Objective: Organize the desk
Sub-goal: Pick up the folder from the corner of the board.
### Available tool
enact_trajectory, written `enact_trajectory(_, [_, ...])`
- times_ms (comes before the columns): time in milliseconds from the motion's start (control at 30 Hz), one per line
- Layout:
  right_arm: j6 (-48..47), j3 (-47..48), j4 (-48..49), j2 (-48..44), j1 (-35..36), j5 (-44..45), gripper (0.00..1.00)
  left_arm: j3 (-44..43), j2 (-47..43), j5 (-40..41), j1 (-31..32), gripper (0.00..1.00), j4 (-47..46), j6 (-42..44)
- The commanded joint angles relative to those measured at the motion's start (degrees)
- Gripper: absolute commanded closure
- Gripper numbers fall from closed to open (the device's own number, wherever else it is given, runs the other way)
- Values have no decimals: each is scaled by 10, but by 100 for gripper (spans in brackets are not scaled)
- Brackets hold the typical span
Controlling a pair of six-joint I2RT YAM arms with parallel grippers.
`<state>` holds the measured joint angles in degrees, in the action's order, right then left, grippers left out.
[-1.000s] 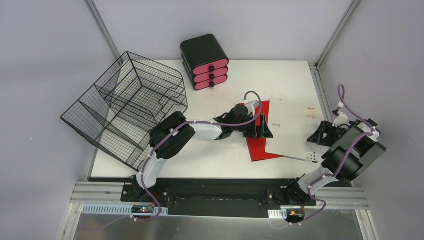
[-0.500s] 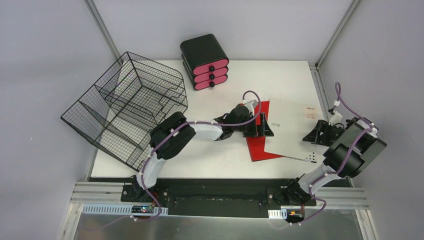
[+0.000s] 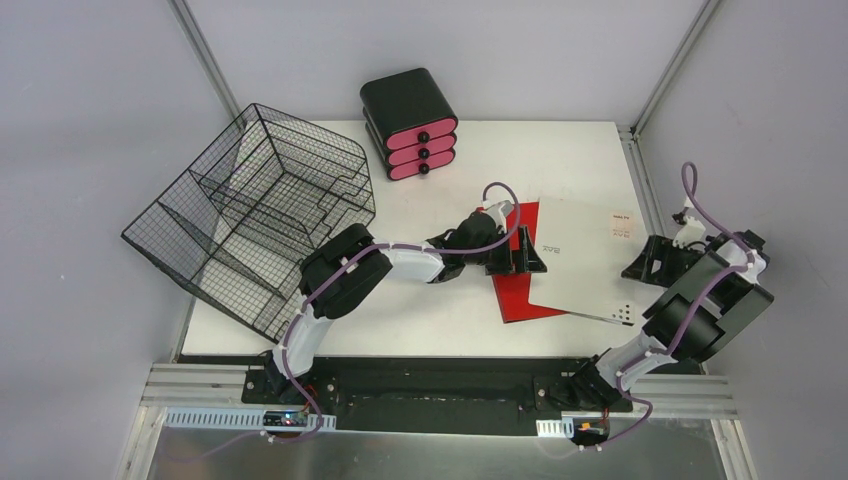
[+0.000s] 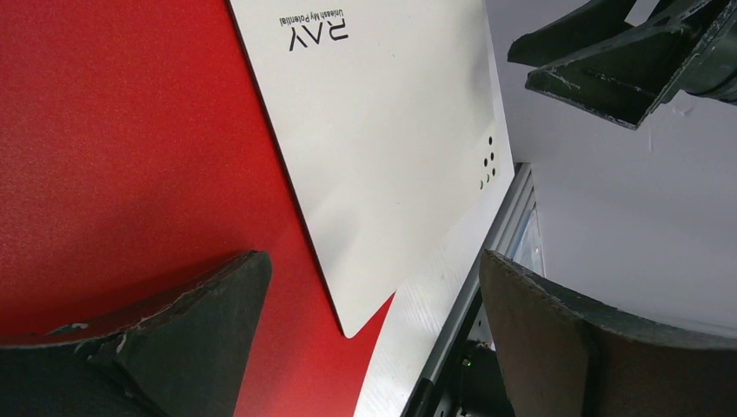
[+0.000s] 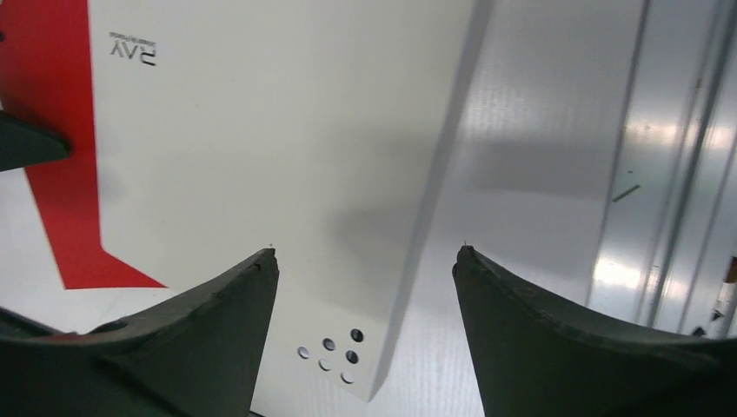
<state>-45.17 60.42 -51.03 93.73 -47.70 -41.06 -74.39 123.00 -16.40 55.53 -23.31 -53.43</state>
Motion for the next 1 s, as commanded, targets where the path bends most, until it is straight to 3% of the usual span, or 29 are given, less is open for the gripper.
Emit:
enact_trajectory(0, [15, 19, 44, 1, -6, 27, 22, 11, 7, 28, 3, 4, 70, 16])
enact_trajectory(167, [9, 15, 41, 39, 11, 14, 19, -3, 7, 54, 3, 4, 111, 13])
enact_trajectory(367, [-11, 10, 2, 50, 57, -26, 25, 0, -2, 84, 3, 3, 146, 16])
enact_trajectory(567, [-3, 3, -9, 33, 128, -12, 27, 8, -29, 151, 3, 4, 224, 7])
enact_trajectory(967, [41, 28, 16, 52, 216, 61, 27, 97, -133, 185, -9, 2, 183, 134])
